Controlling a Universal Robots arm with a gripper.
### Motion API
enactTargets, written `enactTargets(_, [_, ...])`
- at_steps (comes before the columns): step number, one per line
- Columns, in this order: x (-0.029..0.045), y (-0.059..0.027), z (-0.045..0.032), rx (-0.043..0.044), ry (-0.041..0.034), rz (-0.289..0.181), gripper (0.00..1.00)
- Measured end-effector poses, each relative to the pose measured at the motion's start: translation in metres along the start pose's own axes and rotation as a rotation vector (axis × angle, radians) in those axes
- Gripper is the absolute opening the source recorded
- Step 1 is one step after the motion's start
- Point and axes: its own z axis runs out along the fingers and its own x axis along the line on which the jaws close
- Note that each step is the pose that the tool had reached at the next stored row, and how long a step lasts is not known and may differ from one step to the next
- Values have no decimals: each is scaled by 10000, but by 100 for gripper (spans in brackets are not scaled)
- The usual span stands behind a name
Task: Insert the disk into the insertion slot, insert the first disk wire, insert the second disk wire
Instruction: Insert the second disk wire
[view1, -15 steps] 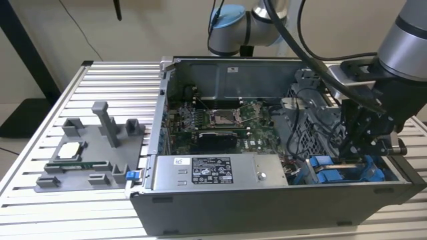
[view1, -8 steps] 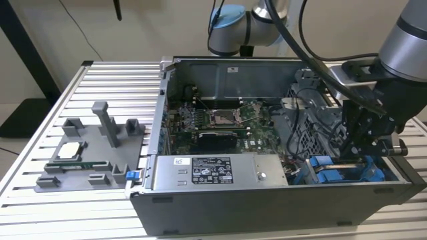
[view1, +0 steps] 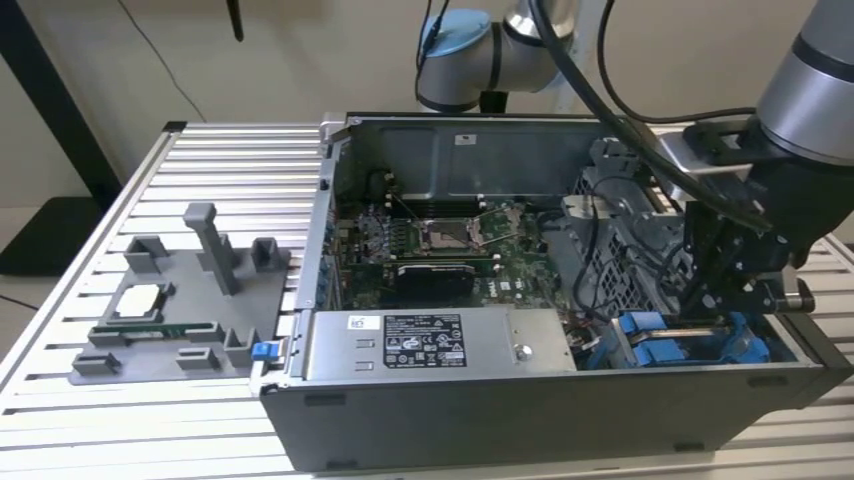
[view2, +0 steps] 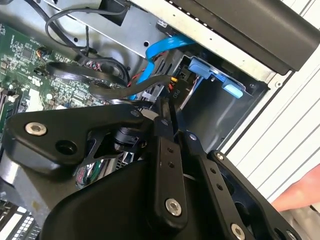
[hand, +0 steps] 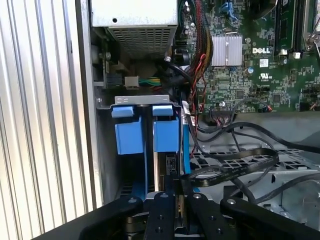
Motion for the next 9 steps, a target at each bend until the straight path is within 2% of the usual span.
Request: enactTargets(9, [4,4,51,20,16,0,0])
